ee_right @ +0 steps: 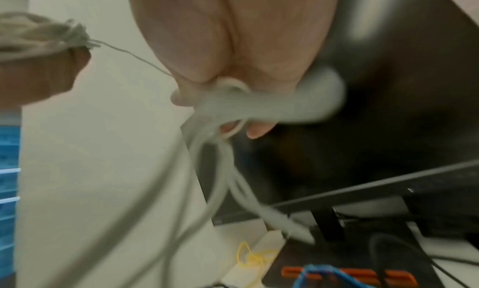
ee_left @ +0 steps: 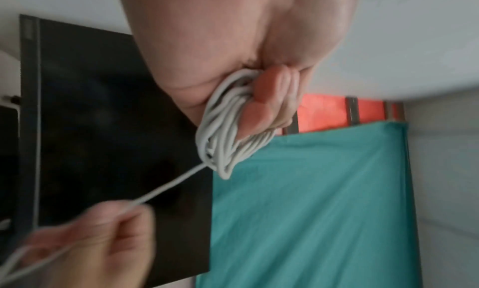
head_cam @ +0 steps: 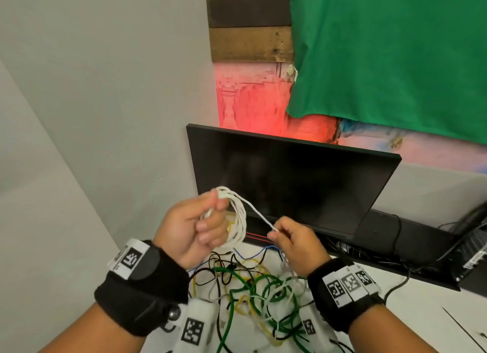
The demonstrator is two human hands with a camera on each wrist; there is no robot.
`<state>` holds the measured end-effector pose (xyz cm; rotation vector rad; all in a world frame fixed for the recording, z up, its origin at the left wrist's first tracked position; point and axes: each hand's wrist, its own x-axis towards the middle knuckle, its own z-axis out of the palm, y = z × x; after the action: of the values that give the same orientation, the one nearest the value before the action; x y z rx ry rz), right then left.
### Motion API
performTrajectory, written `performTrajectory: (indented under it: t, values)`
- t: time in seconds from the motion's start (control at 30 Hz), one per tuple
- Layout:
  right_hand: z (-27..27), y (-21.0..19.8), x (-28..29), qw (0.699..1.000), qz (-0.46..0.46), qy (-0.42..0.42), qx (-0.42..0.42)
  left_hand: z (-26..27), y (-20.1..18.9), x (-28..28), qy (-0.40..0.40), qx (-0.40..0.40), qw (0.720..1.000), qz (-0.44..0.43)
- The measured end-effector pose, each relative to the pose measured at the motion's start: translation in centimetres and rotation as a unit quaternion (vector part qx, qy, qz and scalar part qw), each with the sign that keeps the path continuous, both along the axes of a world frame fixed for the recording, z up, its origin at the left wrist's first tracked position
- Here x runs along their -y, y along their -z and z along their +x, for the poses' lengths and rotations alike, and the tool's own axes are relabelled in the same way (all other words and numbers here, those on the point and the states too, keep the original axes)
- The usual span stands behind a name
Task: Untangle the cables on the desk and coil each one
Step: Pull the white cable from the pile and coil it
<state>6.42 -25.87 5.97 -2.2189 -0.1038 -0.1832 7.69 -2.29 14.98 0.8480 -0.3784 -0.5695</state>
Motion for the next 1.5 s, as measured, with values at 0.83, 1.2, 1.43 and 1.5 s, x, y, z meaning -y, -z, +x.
performTrajectory:
  t: [0.83, 1.2, 1.43, 1.5]
  values:
    - [-1.7, -0.4, 2.8, 0.991, 0.068, -0.067, -0.093, 2.9, 3.0, -0.7, -0.115, 0.323, 0.815, 0.468]
    - [-1.1, 7.0, 8.7, 0.864, 0.375, 0.308, -0.138, 4.7, 1.6, -5.5, -0.23, 0.205, 0.887, 0.344]
    - [-2.1, 10.3, 11.9, 0.864, -0.188, 0.297, -0.359, 4.7, -2.0, -7.7, -0.232, 0.151, 0.955, 0.108]
    - [-2.7, 9.5, 10.7, 0.829, -0.272, 0.273, -0.405, 4.9, -2.7, -7.6, -0.236, 0.173, 0.946, 0.138]
